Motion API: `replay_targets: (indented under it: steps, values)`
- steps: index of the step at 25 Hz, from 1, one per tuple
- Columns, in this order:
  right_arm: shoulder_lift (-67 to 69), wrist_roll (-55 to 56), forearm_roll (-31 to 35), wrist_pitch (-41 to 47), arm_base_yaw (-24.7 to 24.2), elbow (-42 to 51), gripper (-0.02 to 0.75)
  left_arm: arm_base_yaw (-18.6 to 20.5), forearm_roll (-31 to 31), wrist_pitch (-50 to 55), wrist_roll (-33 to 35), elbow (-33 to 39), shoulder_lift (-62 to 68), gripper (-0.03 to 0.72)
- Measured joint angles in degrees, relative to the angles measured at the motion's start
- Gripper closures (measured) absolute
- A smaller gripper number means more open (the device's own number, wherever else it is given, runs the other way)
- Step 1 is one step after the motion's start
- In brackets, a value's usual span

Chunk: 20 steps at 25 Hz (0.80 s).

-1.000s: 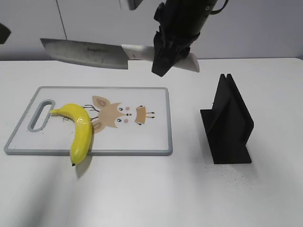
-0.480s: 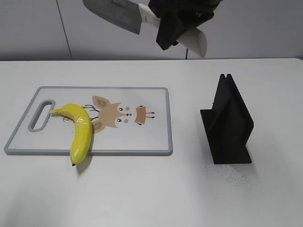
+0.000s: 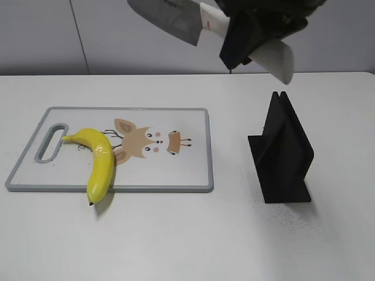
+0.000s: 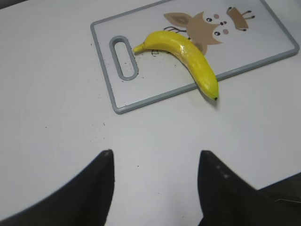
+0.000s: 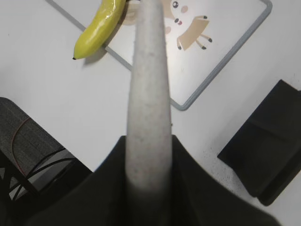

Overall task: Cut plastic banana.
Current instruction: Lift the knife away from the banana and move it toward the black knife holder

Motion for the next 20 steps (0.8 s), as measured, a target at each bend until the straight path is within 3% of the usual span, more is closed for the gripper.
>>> replay_targets:
  steps: [20]
  values:
    - [-20.60, 5.53, -0.29, -1.24, 0.00, 25.65, 0.559, 0.00, -2.59, 1.66, -2.57, 6.72, -21.22, 0.194]
